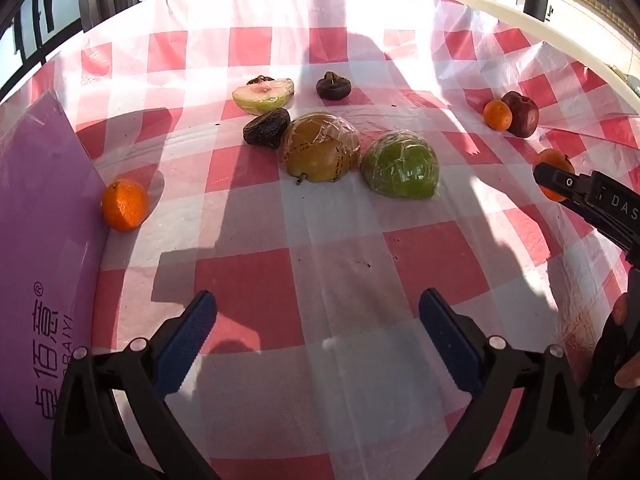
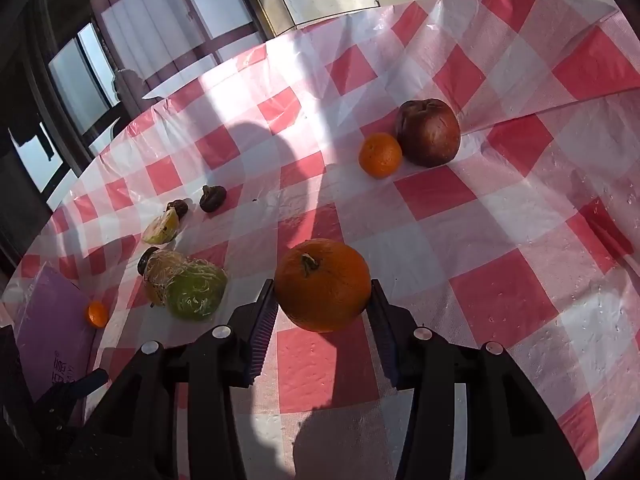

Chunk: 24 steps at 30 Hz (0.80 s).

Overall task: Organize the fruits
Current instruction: 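Close the left gripper on the plastic-wrapped green fruit while the right holds an orange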

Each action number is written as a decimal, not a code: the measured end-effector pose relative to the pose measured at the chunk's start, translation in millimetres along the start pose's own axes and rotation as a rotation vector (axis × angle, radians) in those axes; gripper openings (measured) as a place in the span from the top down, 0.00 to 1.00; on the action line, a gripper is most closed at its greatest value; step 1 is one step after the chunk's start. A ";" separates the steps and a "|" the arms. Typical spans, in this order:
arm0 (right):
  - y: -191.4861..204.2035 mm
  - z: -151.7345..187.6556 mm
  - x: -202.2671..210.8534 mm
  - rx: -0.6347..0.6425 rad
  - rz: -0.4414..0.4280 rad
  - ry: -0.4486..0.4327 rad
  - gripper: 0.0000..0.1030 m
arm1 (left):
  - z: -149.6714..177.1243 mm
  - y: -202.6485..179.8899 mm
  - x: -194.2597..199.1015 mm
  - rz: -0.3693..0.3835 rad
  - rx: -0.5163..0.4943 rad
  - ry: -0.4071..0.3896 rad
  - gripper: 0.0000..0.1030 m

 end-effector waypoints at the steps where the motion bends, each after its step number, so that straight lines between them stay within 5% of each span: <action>1: -1.2 0.3 1.0 -0.007 -0.001 -0.005 0.56 | -4.4 -9.3 -4.2 0.005 -0.018 -0.004 0.04; 10: -0.4 1.1 1.2 -0.012 -0.034 -0.013 0.56 | -39.0 -59.0 -40.0 0.067 -0.001 0.019 0.18; 18: -1.6 0.1 2.4 -0.019 -0.054 -0.028 0.56 | -53.0 -77.2 -58.0 0.006 -0.050 0.014 0.24; 21: -1.3 -0.3 1.9 -0.018 -0.060 -0.027 0.56 | -57.6 -78.6 -55.5 0.014 -0.047 -0.012 0.38; 24: -0.8 -0.2 2.1 -0.016 -0.065 -0.029 0.55 | -57.8 -77.3 -53.4 0.034 -0.049 -0.015 0.41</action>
Point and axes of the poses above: each gripper's, at about its wrist camera, not at the fingertips, and x roughly against the way its jaws point, y to its left, z to its underside, the point moved 5 cm from there along -x, roughly the way its jaws point, and after that the axes turned 14 degrees about x, right-handed, at the moved point
